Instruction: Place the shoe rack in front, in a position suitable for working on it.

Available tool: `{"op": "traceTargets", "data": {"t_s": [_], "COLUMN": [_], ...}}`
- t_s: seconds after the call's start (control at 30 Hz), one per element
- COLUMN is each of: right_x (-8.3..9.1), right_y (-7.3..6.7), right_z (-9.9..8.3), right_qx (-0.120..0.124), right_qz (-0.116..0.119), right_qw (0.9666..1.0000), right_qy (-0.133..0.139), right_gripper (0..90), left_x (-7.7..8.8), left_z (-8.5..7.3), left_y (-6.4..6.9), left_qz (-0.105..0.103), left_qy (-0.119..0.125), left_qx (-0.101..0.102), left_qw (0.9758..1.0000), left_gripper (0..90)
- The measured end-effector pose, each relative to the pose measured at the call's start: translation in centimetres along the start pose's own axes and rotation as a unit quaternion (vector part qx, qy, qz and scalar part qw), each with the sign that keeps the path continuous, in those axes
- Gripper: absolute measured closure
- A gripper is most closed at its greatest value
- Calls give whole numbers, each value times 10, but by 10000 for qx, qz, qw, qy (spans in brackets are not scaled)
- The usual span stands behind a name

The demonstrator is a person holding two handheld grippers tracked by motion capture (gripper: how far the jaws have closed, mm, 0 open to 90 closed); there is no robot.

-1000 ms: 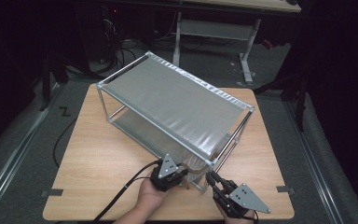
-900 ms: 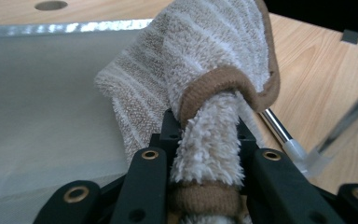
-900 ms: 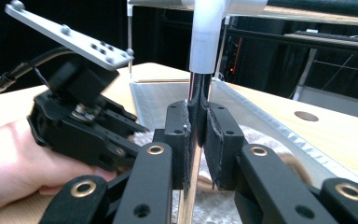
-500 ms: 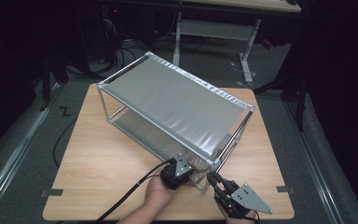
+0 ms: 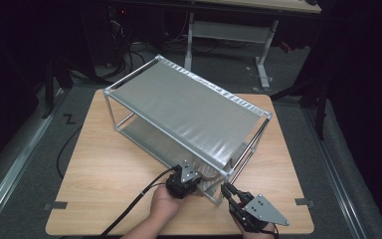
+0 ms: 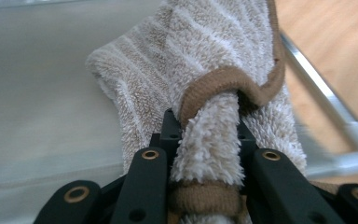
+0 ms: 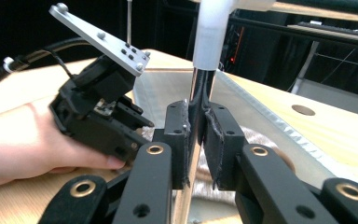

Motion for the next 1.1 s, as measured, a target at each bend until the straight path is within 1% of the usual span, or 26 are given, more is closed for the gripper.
{"op": "traceTargets", "data": {"t_s": [0.03, 0.07, 0.1, 0.13, 0.17, 0.2, 0.23, 0.27, 0.33, 0.4, 0.43, 0.47, 0.57, 0.6, 0.63, 0.7, 0.73, 0.8, 0.83, 0.87, 0.9, 0.93, 0.97, 1.0, 1.03, 1.1], "right_x": [0, 1, 1, 1, 1, 1, 1, 1, 1, 1, 1, 2, 4, 5, 6, 8, 9, 11, 11, 11, 11, 10, 10, 10, 9, 8], "right_y": [0, 0, 0, 0, -1, -2, -2, -2, -2, -3, -3, -3, -3, -3, -3, -3, -2, -1, -1, -1, -1, -1, -1, -2, -3, -7], "right_z": [1, 1, 2, 1, 0, -1, -2, -3, -5, -6, -7, -8, -9, -10, -10, -11, -11, -11, -11, -11, -12, -11, -11, -10, -10, -9], "right_qx": [51, 80, 94, 51, 90, 58, 52, 0, -55, -126, -135, -158, -163, -171, -179, -180, -167, -200, -223, -206, -213, -227, -243, -282, -335, -302], "right_qz": [-18, -1, -22, -49, -86, -94, -124, -112, -129, -140, -143, -127, -139, -136, -146, -158, -160, -184, -195, -213, -217, -205, -173, -117, -45, -12], "right_qw": [10000, 10000, 9999, 10000, 9999, 9999, 9999, 9999, 9998, 9996, 9996, 9996, 9995, 9995, 9995, 9994, 9995, 9993, 9992, 9993, 9993, 9992, 9992, 9991, 9991, 9992], "right_qy": [-30, -44, -28, -26, 33, 58, 96, 125, 168, 200, 222, 220, 222, 218, 213, 234, 236, 266, 254, 241, 227, 255, 284, 278, 265, 247], "right_gripper": [795, 794, 794, 794, 795, 795, 795, 796, 797, 799, 799, 799, 798, 798, 800, 809, 809, 816, 819, 819, 817, 799, 758, 698, 662, 607], "left_x": [0, -1, -1, -2, -2, -2, -1, -2, -3, -3, -2, -2, -2, -1, 0, 2, 4, 7, 9, 11, 13, 14, 15, 15, 15, 13], "left_z": [0, 0, 0, 0, 0, 1, 1, 0, 0, 0, -1, -1, -2, -2, -2, -3, -3, -6, -7, -7, -9, -10, -10, -11, -11, -11], "left_y": [5, 11, 15, 20, 24, 27, 29, 30, 30, 27, 24, 21, 15, 10, 6, -4, -10, -19, -24, -29, -32, -34, -35, -34, -34, -31], "left_qz": [-46, -111, -153, -278, -332, -362, -334, -379, -358, -301, -237, -194, -157, -87, -42, 38, 176, 189, 233, 326, 288, 296, 331, 295, 347, 299], "left_qy": [-1, 25, 19, 54, 57, 54, 48, 46, 40, 19, -43, -56, 38, -26, -35, -29, -55, -29, -43, -41, -26, -20, -8, -19, -10, -50], "left_qx": [-65, -64, -111, -55, -50, -83, -125, -111, -121, -155, -301, -338, -134, -189, -196, -140, -193, -50, -37, -63, -29, 28, 39, 33, -14, -18], "left_qw": [10000, 9999, 9998, 9996, 9994, 9993, 9994, 9992, 9993, 9994, 9993, 9992, 9998, 9998, 9998, 9999, 9996, 9998, 9997, 9994, 9996, 9996, 9994, 9996, 9994, 9995], "left_gripper": [739, 738, 736, 735, 733, 732, 732, 731, 731, 731, 731, 732, 732, 733, 733, 733, 734, 734, 734, 734, 734, 734, 734, 735, 736, 737]}}
Point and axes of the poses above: each handheld gripper's, and its own axes: x roughly backward along the jaws, z roughly out of its top, y roughly to its right, the point moved 4 cm from there along -x, roughly forward along the jaws, and after that the axes turned 8 degrees about -z, right-handed, at the moved point
